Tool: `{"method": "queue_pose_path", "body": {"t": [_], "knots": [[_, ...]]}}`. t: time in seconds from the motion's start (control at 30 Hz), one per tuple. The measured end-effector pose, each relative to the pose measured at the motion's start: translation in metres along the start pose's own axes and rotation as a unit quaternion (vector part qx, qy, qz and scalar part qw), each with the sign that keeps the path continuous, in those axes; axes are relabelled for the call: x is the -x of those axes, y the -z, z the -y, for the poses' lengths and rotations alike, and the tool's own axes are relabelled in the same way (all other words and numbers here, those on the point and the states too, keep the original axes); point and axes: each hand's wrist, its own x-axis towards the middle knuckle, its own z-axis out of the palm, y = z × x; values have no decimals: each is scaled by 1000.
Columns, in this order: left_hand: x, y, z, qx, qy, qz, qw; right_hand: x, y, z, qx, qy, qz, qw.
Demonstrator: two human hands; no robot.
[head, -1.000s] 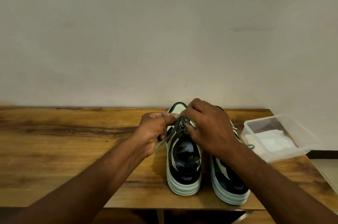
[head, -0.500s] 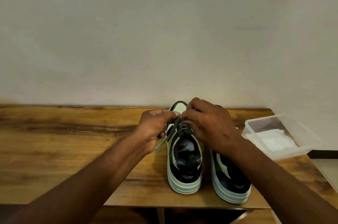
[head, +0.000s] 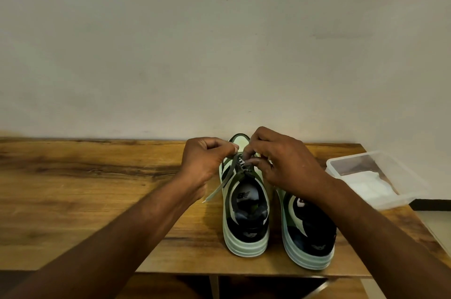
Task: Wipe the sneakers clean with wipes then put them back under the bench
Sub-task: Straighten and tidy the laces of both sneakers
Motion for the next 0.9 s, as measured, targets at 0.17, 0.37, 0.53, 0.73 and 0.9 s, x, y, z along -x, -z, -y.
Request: {"method": "queue_pose_path", "body": {"t": [0.17, 0.37, 0.53, 0.73, 0.9], "knots": [[-1, 4, -1, -26, -15, 15, 999, -1, 3, -3, -30, -9, 22, 999], [-3, 10, -3, -61, -51, 44, 996, 0, 11, -6, -65, -28, 53, 996], [-4, 14, -5, -93, -82, 55, 991, 1, 16, -7, -77, -37, 76, 993], [-11, 21, -1, -141, -95, 62, 983, 2, 23, -7, -80, -44, 95, 991], [-17, 28, 1, -169, -102, 59, 979, 6, 30, -9, -90, -71, 124, 986]]}}
